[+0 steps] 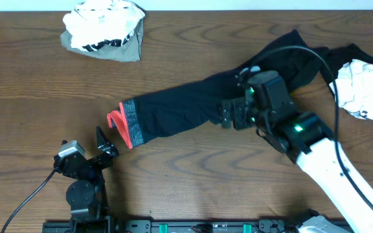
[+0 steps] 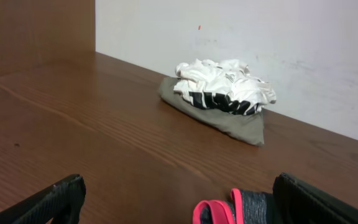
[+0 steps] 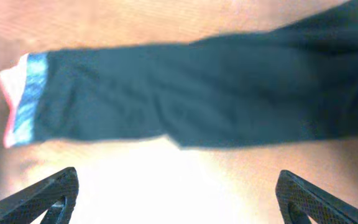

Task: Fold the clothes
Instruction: 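Release the waistband near the left arm and move right gripper to pant legs, then grasp the waistband corner with the left gripper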

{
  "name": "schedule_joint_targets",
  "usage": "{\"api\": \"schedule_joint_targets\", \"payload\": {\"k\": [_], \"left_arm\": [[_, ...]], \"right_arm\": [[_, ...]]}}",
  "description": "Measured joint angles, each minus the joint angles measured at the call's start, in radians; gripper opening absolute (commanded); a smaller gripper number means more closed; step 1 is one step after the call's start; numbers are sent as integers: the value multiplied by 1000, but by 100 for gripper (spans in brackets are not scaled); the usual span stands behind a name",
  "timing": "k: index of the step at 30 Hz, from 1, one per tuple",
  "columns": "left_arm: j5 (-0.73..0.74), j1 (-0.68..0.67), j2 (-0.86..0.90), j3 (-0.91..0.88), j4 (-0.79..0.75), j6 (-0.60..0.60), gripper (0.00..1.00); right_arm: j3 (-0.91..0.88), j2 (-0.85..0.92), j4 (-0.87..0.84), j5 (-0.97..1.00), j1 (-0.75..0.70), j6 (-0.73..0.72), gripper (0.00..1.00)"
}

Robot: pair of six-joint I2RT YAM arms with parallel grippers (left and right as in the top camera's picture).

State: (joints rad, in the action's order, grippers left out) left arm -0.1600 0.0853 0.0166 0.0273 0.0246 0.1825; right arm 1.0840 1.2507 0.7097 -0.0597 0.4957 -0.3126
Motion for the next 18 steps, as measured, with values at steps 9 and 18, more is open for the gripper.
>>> {"api": "schedule_joint_targets", "payload": {"k": [9, 18], "left_arm": [[230, 0, 0, -2, 10, 163, 98], [789, 0, 19, 2, -10, 373, 98]], "right_arm": [[0, -131, 110, -63, 0, -61, 99], [0, -153, 130, -73, 0, -121, 99]]}}
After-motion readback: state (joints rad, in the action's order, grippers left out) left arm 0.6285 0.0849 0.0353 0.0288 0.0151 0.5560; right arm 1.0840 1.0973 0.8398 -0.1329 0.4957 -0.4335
